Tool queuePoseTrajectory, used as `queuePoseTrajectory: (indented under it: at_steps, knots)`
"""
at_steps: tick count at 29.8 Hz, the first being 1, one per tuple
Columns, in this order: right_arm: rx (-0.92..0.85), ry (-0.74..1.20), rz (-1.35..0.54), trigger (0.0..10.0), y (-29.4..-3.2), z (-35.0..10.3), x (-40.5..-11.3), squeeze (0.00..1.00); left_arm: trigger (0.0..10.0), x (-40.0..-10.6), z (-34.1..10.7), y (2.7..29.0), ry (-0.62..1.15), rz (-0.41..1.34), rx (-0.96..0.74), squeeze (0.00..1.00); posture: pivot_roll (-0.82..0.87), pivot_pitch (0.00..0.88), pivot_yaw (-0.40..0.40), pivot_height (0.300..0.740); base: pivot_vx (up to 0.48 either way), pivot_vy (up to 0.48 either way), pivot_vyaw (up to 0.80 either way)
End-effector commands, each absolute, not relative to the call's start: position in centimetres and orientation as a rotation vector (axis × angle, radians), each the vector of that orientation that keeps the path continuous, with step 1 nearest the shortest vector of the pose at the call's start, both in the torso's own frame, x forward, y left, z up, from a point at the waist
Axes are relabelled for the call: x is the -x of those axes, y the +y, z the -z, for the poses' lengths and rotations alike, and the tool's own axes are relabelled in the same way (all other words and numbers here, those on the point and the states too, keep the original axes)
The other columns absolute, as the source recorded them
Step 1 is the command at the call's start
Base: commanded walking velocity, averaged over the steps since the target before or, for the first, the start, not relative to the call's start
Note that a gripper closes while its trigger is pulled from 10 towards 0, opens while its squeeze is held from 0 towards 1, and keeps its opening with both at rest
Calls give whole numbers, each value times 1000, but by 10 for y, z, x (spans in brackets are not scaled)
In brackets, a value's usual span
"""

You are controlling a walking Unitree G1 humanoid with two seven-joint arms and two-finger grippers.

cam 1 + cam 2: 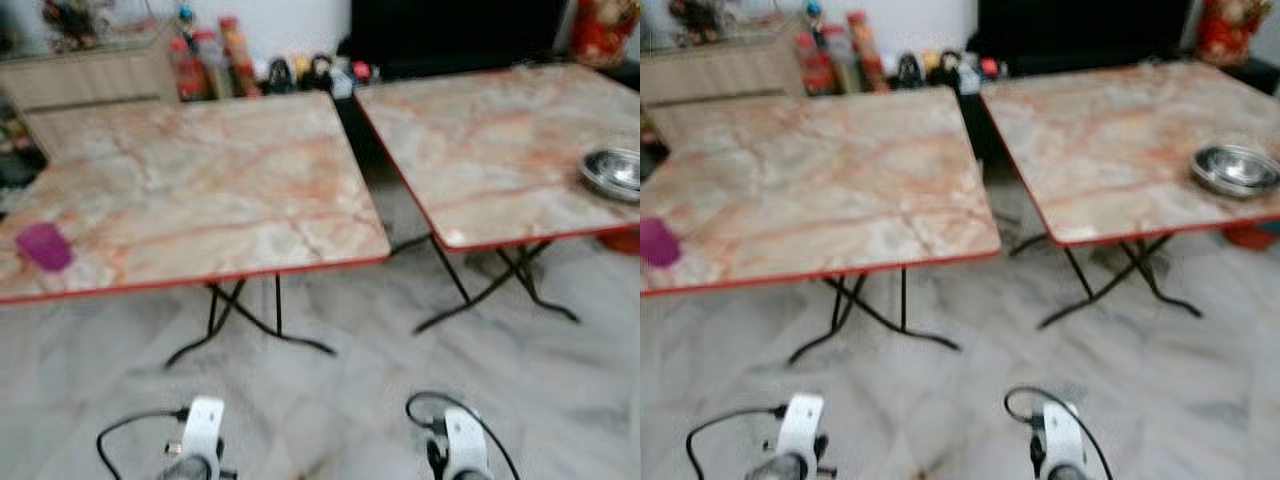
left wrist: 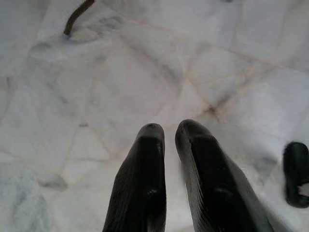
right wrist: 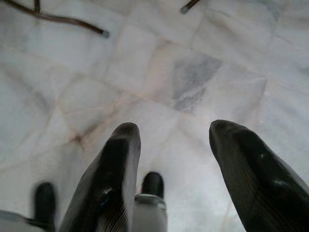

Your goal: Setting the table

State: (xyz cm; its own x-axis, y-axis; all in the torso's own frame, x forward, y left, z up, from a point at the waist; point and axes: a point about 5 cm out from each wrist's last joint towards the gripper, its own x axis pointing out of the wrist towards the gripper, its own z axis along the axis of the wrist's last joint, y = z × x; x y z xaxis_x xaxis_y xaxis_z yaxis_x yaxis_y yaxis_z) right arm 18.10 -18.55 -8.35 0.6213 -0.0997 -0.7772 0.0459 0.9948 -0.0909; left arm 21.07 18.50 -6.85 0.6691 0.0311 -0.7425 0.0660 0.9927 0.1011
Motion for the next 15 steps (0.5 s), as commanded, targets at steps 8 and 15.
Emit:
queuePoseTrajectory:
  at_steps: [8, 15]
  knots:
    - [74, 899, 57, 10000, -179, 84, -182, 0, 10000, -206, 70, 197, 856, -15, -140, 0, -1, 0, 25, 736, 0, 390, 66]
    - [65, 892, 73, 10000, -180, 83, -183, 0, 10000, -207, 69, 198, 855, -14, -141, 0, -1, 0, 32, 736, 0, 356, 594]
